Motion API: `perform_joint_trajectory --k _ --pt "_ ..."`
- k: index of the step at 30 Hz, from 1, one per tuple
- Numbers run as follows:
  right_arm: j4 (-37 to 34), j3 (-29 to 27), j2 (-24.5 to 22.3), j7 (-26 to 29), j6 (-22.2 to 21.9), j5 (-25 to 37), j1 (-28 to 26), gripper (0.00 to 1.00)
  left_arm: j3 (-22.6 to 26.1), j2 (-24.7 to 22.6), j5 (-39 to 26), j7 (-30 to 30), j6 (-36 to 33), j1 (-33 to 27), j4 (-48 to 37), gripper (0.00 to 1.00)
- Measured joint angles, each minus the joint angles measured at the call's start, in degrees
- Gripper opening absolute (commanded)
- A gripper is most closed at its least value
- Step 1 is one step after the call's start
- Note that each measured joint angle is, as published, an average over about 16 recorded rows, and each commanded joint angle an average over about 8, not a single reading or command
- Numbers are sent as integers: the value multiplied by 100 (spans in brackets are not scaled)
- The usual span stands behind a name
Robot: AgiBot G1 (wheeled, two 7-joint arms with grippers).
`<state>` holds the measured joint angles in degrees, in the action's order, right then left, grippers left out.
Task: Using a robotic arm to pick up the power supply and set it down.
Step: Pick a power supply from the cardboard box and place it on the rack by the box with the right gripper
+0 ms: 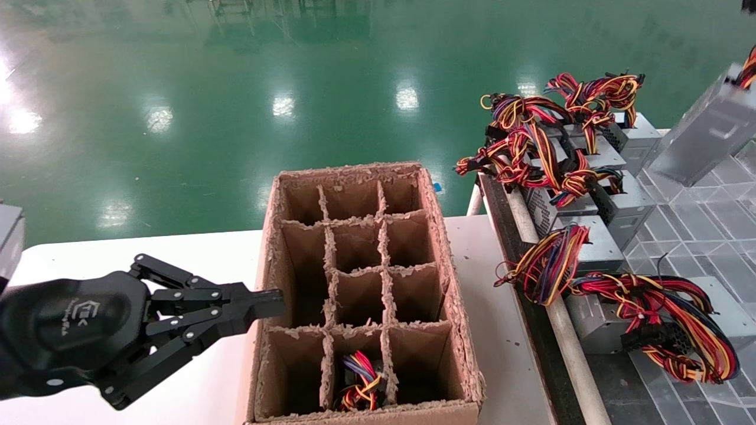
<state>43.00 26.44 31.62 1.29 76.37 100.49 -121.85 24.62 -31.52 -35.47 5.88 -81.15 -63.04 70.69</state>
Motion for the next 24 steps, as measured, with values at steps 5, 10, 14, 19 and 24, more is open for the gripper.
perform_joint_trajectory --k 5,10,14,19,24 --pt "-564 0 108 -295 -271 -10 201 0 0 0 0 0 0 0 0 0" --pt "-1085 -17 264 -606 -502 -70 366 0 0 0 0 0 0 0 0 0" --pt "-1457 -41 395 -846 -640 -140 462 0 0 0 0 0 0 0 0 0" --pt "-1861 -59 558 -1126 -803 -199 544 0 0 0 0 0 0 0 0 0" --pt "-2206 -45 707 -1331 -1095 -160 593 0 0 0 0 0 0 0 0 0"
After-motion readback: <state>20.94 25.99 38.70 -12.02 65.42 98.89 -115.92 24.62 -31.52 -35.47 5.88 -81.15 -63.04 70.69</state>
